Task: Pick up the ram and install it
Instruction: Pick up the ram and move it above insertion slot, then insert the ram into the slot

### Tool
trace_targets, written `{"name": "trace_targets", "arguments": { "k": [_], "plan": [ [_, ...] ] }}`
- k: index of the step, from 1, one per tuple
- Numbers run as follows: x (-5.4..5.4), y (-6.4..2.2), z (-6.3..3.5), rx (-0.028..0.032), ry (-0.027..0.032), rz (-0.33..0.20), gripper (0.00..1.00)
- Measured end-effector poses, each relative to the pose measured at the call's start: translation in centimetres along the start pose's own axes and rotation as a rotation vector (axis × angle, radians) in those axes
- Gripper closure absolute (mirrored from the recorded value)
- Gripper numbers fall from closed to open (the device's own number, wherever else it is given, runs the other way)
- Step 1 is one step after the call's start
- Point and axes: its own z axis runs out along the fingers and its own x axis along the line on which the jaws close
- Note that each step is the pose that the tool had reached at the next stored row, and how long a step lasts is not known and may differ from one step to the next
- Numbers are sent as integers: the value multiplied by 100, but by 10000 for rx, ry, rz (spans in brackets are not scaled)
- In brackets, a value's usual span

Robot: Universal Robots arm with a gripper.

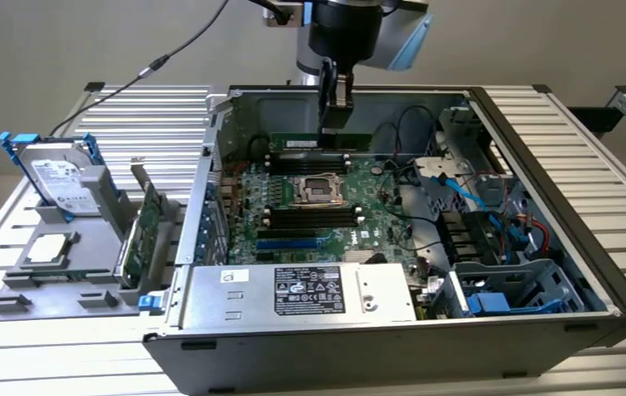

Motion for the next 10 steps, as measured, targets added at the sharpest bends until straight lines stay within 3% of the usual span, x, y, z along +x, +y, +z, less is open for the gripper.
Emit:
{"name": "trace_targets", "arguments": {
  "k": [10],
  "plan": [
    [0,0,1,-12,15,1,86]
  ]
}}
